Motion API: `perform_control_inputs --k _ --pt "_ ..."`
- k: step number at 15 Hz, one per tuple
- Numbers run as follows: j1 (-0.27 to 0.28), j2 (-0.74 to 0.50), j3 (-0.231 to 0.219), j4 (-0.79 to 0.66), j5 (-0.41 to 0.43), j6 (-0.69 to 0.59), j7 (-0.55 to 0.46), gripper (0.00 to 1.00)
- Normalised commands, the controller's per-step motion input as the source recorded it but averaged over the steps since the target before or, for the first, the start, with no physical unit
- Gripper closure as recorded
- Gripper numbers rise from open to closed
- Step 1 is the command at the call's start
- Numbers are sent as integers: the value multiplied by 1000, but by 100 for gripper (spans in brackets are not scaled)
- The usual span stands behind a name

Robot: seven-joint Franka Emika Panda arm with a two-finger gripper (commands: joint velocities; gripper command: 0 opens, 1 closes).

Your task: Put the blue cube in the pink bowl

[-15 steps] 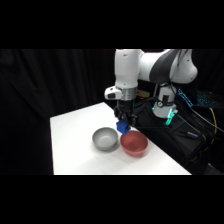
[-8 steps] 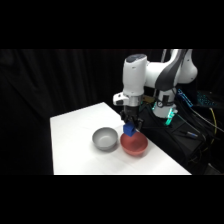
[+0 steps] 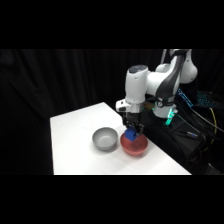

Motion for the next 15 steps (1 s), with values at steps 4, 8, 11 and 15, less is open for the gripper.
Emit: perform_control_inputs --k 4,8,11,15 --pt "26 132 69 -10 193 231 -84 77" --pt "23 70 13 21 19 120 7 15" --pt "15 4 -6 36 -19 26 10 0" --pt "17 -176 -24 28 -63 -130 50 0"
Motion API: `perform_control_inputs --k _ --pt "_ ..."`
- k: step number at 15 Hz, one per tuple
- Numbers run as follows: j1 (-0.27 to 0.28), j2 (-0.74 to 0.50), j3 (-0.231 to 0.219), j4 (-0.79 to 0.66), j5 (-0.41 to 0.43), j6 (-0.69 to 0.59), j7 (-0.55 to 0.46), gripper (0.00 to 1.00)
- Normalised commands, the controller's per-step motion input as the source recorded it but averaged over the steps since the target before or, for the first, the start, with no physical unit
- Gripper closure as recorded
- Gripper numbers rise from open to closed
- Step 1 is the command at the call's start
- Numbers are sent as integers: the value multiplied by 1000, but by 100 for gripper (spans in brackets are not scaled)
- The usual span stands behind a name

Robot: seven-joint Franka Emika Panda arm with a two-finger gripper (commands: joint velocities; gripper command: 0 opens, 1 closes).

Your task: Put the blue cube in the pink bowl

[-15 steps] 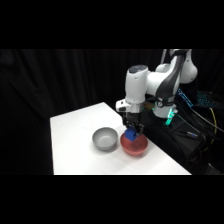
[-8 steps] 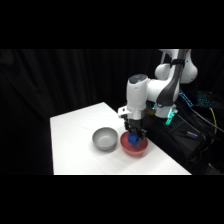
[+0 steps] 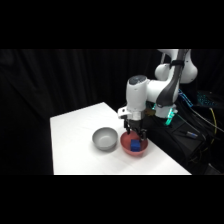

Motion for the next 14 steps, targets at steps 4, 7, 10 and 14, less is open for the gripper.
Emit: perform_control_inputs --k 4,7,10,14 --pt "25 -389 -41 54 -128 -402 179 0" --pt "4 -364 -32 135 -192 -518 205 0" --pt "-33 -323 -28 181 -154 -487 135 0" --pt "-65 -306 -44 200 -96 -443 54 0"
